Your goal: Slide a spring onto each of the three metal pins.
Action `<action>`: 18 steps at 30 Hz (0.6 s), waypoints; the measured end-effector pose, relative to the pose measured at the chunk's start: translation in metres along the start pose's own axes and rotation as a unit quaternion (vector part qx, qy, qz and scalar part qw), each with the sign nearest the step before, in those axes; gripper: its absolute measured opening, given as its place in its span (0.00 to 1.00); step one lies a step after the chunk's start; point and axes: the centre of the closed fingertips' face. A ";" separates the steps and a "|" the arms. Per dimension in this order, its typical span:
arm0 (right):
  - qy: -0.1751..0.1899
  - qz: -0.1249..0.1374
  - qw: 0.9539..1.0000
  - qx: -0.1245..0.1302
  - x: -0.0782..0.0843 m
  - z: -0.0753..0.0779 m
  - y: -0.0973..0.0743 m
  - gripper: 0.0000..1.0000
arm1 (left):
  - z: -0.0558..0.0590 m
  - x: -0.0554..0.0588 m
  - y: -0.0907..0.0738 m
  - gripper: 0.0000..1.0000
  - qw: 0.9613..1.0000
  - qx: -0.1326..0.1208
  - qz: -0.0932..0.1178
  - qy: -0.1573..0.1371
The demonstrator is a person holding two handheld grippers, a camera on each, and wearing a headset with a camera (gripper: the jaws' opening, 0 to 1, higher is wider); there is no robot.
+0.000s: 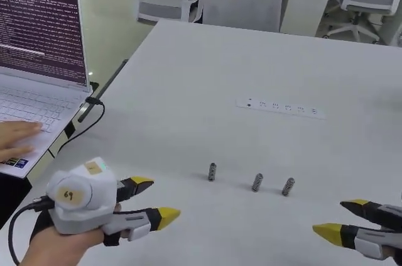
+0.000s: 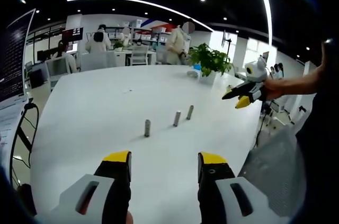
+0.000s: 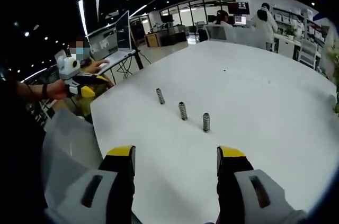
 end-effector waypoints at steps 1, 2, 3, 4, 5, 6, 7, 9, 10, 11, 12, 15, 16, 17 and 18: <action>0.002 0.001 1.000 -0.001 0.002 -0.002 0.000 0.61 | 0.000 0.000 0.000 0.45 1.000 0.000 0.000 0.000; 0.005 0.002 1.000 -0.001 0.004 -0.004 0.000 0.61 | 0.000 0.000 0.000 0.46 1.000 0.000 0.000 0.000; 0.009 0.001 1.000 -0.001 0.007 -0.006 0.001 0.62 | 0.001 0.001 -0.001 0.46 1.000 0.000 0.001 -0.001; 0.011 0.001 1.000 -0.002 0.009 -0.007 0.001 0.62 | 0.001 0.001 -0.001 0.46 1.000 0.001 0.001 -0.001; 0.014 0.000 1.000 -0.001 0.012 -0.008 0.001 0.62 | 0.001 0.002 -0.001 0.47 1.000 0.001 0.000 -0.001; 0.015 -0.001 1.000 0.000 0.014 -0.009 0.001 0.62 | 0.001 0.003 -0.002 0.47 1.000 0.000 -0.001 -0.002; 0.018 -0.002 1.000 0.000 0.016 -0.011 0.001 0.62 | 0.001 0.004 -0.002 0.48 1.000 0.000 -0.001 -0.002; 0.019 -0.004 1.000 -0.001 0.019 -0.015 0.000 0.62 | 0.002 0.006 -0.004 0.48 1.000 0.000 -0.002 -0.006; 0.019 -0.005 1.000 0.000 0.021 -0.015 0.000 0.62 | 0.002 0.007 -0.004 0.49 1.000 -0.001 -0.003 -0.007; 0.019 -0.007 1.000 -0.001 0.023 -0.015 0.001 0.63 | 0.002 0.009 -0.005 0.49 1.000 -0.002 -0.005 -0.008; 0.019 -0.009 1.000 -0.002 0.024 -0.015 0.001 0.63 | 0.001 0.011 -0.005 0.49 1.000 -0.002 -0.006 -0.009; 0.020 -0.011 1.000 -0.002 0.027 -0.016 0.000 0.63 | 0.002 0.016 -0.006 0.50 1.000 -0.002 -0.012 -0.012; 0.021 -0.011 1.000 -0.003 0.027 -0.017 0.000 0.63 | 0.003 0.017 -0.006 0.50 1.000 -0.001 -0.013 -0.012; 0.022 -0.010 1.000 -0.003 0.028 -0.017 0.000 0.64 | 0.003 0.018 -0.006 0.50 1.000 -0.002 -0.014 -0.013; 0.022 -0.011 1.000 -0.005 0.028 -0.018 0.000 0.64 | 0.003 0.018 -0.006 0.50 1.000 -0.002 -0.014 -0.013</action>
Point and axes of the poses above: the centre of the closed fingertips' face, and the gripper's own axes: y roughly forward along the fingers, z roughly to its right, x roughly out of its underside, and after that the axes turned 4 degrees about x, right-handed
